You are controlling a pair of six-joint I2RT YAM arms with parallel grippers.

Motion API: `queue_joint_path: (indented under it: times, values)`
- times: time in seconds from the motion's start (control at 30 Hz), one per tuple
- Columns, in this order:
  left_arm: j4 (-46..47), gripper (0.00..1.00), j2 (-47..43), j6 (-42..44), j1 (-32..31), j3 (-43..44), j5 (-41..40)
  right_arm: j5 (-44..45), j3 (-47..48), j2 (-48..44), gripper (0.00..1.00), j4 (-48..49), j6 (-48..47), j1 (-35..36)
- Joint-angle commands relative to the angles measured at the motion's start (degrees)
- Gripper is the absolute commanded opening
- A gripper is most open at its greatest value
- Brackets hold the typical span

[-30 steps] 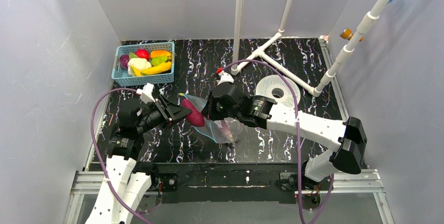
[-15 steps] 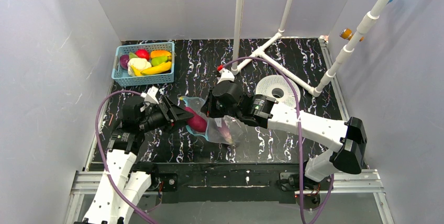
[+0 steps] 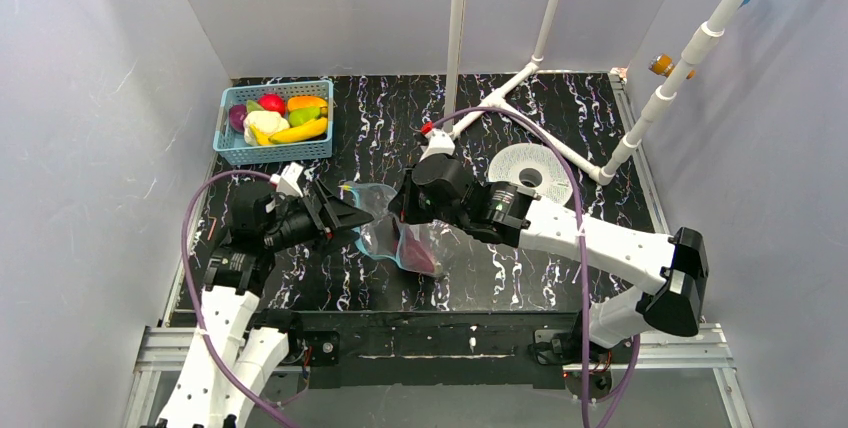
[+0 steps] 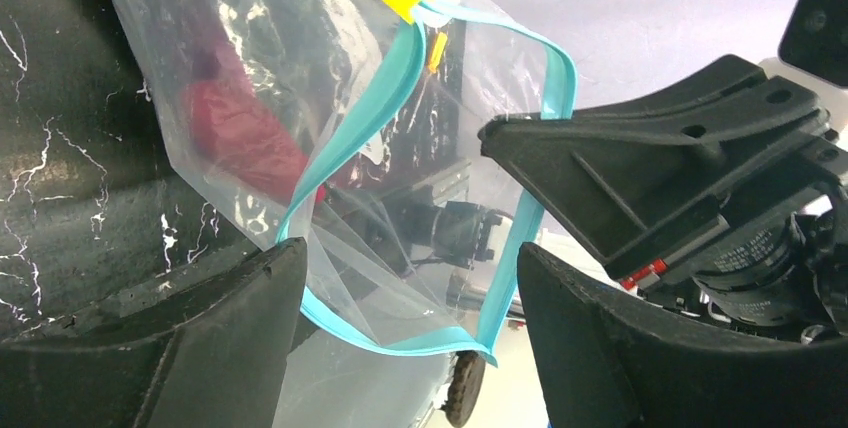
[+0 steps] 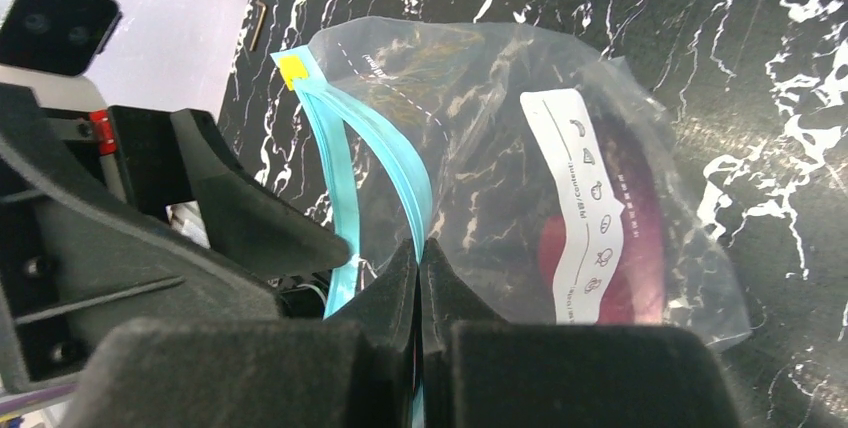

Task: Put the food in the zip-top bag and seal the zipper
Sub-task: Place the fake vegetable in the zipper food storage bag, then pick up the fake fruit from the bin.

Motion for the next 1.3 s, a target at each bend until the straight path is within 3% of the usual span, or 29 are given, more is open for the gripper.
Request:
queue_joint_path:
  times: [0.0, 0.07, 0.13, 0.17, 0.27, 0.3, 0.5, 0.67, 0.83, 0.9, 1.0, 1.27]
  values:
    - [-1.0, 0.76, -1.4, 2.5, -0.3, 4.5, 0.8, 4.5, 0.0, -2.3, 0.01, -0.1, -1.9, 0.3]
    - [-2.2, 0.76, -1.4, 5.5, -0.3, 8.3, -0.7, 5.7, -1.0, -2.9, 0.01, -0.4, -2.3, 0.3]
    - [-9.2, 0.77, -0.6, 12.4, -0.3, 16.1, -5.9, 6.5, -2.5, -3.9, 0.01, -0.5, -2.3, 0.3]
    - [-14.9, 0.77, 0.3, 17.9, -0.3, 20.7, -12.2, 7.8, -3.1, -4.2, 0.01, -0.5, -3.2, 0.2]
    - [-19.1, 0.78, 3.7, 24.1, -0.3, 24.3, -29.3, 10.5, -3.4, -4.7, 0.01, -1.1, -4.8, 0.2]
    - [-18.2, 0.8, 6.4, 24.0, -0.3, 24.1, -33.6, 10.0, -4.6, -5.0, 0.01, -0.5, -4.5, 0.2]
    - [-12.9, 0.83, 26.9, 24.1, -0.2, 25.4, -39.8, 11.8, -4.0, -4.9, 0.01, -1.0, -7.4, -0.3]
    - [-8.9, 0.83, 37.9, 14.9, 3.6, 30.3, -39.8, 12.4, -6.1, -5.8, 0.01, -0.4, -7.5, -0.8]
    - [4.2, 0.79, 44.8, -5.1, 13.3, 27.4, -27.0, 11.7, -7.9, -6.2, 0.01, 0.6, -7.7, -1.6]
    - [10.4, 0.76, 46.6, -12.1, 14.7, 26.3, -26.8, 11.4, -7.7, -6.0, 0.01, 0.9, -8.2, -1.8]
    - [15.6, 0.74, 49.2, -15.7, 15.1, 27.8, -29.5, 11.3, -7.2, -5.7, 0.01, 1.0, -9.0, -2.3]
    - [7.6, 0.73, 58.2, -25.6, 15.1, 36.9, -36.8, 8.6, -8.0, -5.2, 0.01, 1.7, -9.5, -4.8]
